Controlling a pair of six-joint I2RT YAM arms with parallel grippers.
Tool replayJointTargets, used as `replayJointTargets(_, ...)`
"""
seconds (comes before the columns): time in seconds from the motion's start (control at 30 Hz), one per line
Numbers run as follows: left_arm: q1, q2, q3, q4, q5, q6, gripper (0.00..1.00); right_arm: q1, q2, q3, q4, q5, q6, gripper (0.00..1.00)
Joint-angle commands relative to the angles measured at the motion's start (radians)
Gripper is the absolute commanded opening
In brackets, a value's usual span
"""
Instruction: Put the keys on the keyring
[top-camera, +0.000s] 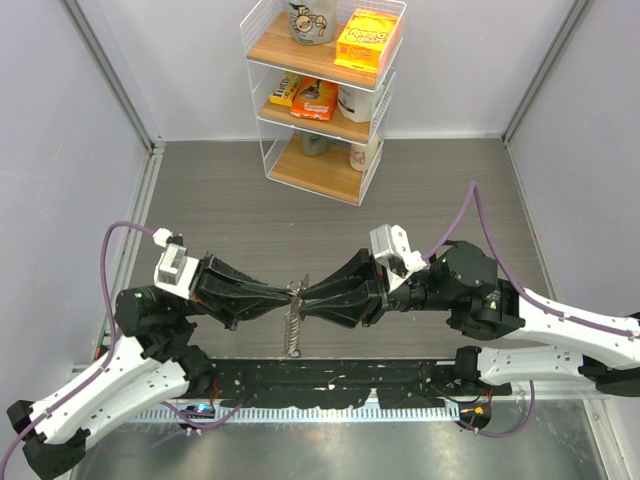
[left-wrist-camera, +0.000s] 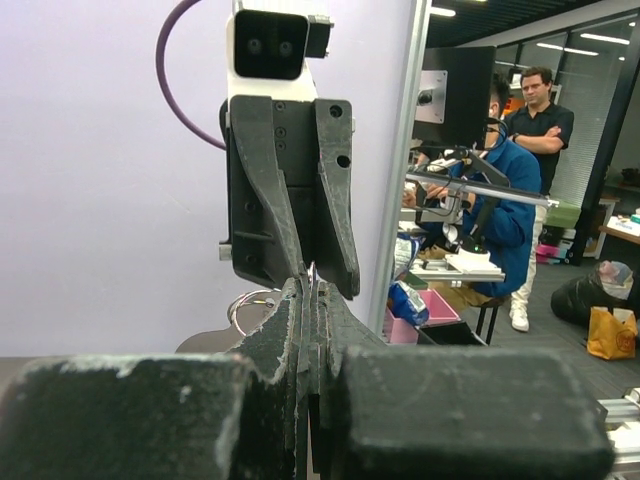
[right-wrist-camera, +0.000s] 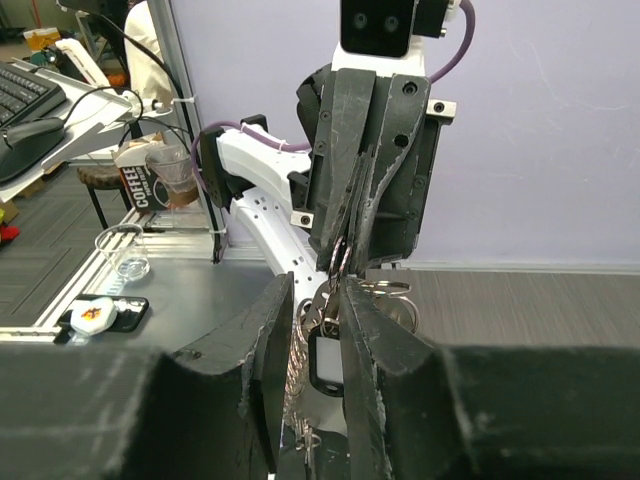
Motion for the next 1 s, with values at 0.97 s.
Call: replayJointTargets(0.97, -0.005, -0.019, -0.018, 0.133, -0.082, -0.005, 0.0, 0.034, 0.037, 0.069, 0.077, 0.073, -0.007, 0.09)
